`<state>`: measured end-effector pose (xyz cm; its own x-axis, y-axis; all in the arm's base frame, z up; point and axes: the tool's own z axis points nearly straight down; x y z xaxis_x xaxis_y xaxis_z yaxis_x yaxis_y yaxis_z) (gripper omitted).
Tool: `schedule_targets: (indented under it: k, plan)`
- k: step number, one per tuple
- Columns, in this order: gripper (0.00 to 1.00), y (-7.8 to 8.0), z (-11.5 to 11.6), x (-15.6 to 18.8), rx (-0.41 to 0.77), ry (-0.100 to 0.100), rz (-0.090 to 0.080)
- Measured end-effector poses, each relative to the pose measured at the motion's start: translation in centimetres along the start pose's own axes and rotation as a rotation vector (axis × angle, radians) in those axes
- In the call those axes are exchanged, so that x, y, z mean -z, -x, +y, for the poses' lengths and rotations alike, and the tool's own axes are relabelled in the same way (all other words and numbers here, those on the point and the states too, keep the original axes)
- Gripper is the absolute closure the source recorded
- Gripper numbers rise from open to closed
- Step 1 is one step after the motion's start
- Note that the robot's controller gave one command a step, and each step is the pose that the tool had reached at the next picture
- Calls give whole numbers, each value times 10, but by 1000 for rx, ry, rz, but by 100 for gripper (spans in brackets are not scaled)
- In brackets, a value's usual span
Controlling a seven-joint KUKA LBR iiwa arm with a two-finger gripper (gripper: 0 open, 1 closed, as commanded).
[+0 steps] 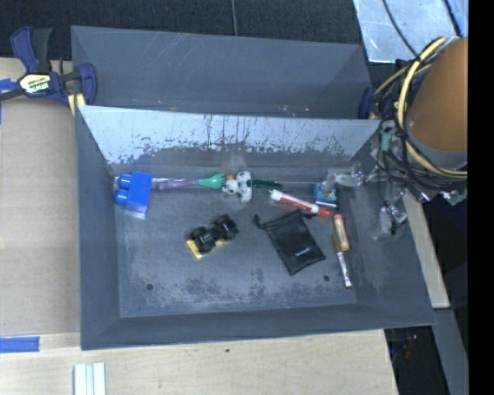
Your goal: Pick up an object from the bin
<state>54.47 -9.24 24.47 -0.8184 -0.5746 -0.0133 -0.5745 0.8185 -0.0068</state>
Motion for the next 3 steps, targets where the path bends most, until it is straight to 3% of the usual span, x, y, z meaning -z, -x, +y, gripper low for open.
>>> schedule_targets:
  k: [1,2,3]
  plan:
    - [0,11,-9,-38,-44,-12,-13]
    - [0,-15,-3,-114,-64,-16,-13]
    - [0,-56,-15,-158,-150,-11,-12]
